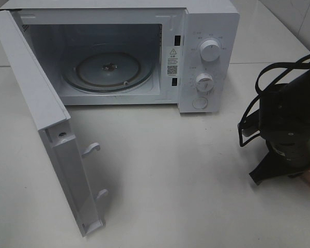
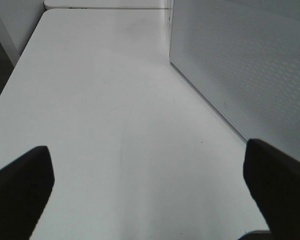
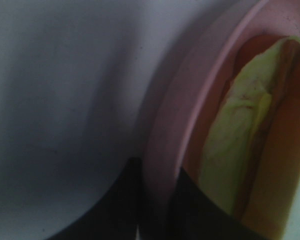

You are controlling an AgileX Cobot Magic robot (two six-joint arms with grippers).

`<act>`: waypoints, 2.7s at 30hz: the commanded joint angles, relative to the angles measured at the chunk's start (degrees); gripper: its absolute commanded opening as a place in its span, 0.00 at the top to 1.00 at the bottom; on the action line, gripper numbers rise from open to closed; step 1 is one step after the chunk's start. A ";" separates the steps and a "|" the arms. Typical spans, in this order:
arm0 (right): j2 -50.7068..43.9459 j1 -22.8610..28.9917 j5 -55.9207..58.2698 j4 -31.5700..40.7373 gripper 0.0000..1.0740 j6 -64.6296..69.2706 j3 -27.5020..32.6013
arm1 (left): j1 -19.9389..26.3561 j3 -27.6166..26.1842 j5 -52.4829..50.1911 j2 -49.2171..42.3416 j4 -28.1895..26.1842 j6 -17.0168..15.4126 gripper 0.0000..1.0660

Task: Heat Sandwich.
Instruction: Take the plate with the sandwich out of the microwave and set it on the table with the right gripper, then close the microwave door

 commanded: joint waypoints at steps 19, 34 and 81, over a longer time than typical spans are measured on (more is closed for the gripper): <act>-0.63 -0.06 0.17 1.49 0.57 -0.86 0.17 | 0.23 0.06 -0.74 -0.29 0.00 -0.11 0.08; -14.15 -0.06 -1.60 12.78 0.36 -14.73 0.17 | 0.23 0.06 -0.74 -0.29 0.00 -0.11 0.08; -62.97 -0.06 20.91 47.61 0.29 -45.55 0.23 | 0.23 0.06 -0.74 -0.29 0.00 -0.11 0.08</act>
